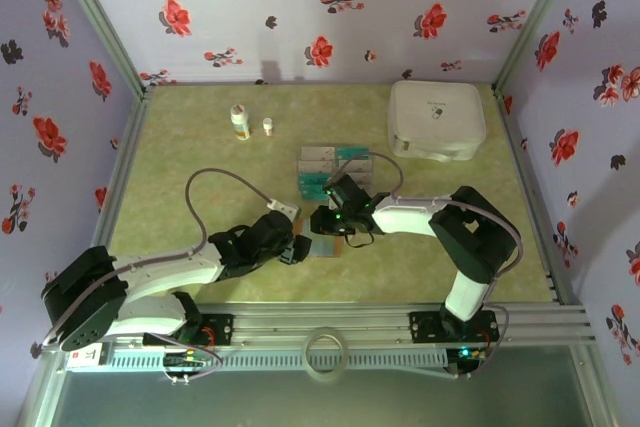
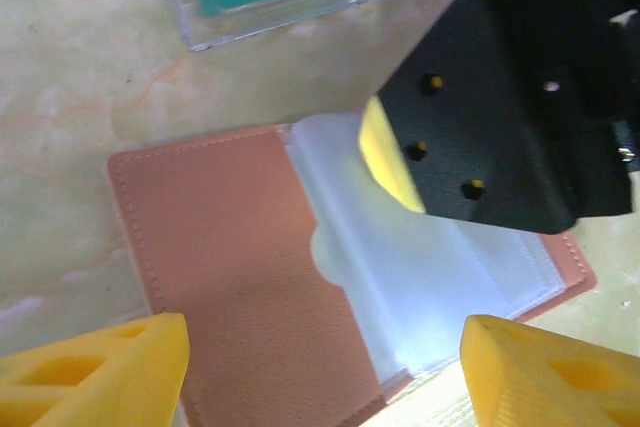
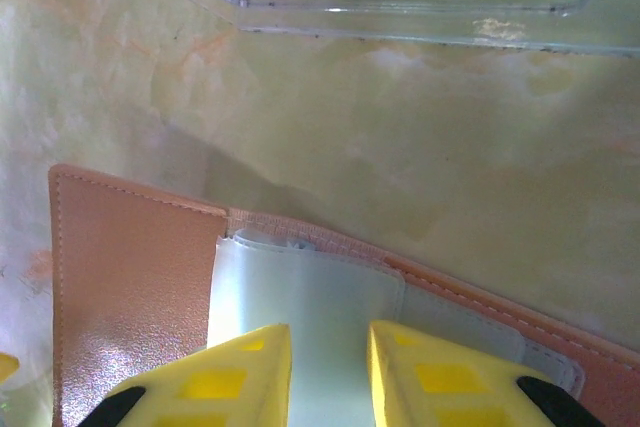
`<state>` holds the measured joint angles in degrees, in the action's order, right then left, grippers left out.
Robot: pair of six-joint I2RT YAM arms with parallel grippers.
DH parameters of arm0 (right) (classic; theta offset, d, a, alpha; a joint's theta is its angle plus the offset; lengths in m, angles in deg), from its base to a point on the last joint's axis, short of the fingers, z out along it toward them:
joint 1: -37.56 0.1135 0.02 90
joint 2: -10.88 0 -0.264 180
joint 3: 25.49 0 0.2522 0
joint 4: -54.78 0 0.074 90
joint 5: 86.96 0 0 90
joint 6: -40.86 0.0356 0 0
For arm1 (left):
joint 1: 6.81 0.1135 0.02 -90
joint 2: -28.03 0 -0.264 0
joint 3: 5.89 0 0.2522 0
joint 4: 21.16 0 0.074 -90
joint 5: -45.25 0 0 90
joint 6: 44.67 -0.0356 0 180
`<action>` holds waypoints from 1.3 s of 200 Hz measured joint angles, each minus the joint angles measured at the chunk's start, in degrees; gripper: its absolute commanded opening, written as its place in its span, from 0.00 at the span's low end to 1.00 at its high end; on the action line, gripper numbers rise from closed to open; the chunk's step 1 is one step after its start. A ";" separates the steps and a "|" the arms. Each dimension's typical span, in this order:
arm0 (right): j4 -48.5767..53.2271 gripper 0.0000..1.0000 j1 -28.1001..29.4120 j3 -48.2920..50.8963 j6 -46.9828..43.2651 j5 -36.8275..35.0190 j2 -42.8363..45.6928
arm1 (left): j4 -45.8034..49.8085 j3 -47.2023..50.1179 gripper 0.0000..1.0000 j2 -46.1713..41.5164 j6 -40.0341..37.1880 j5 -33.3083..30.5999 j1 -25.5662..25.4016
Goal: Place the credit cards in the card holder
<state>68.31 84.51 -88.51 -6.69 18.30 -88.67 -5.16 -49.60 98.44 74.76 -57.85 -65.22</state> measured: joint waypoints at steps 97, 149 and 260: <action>-0.22 0.27 0.09 0.00 0.20 0.00 -0.02 | -1.66 -0.37 0.73 5.88 -3.56 -3.13 -2.36; -0.22 0.28 0.09 0.00 0.20 0.00 -0.02 | -1.66 -0.37 0.72 8.31 -3.96 -5.40 -2.51; 4.68 0.40 0.07 -1.07 0.00 -1.42 5.38 | -4.09 1.31 0.70 10.38 -3.04 -6.45 -2.51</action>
<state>72.99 84.58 -89.58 -6.69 16.88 -83.29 -9.25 -48.29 108.83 71.72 -64.30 -67.73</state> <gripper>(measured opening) 0.394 0.704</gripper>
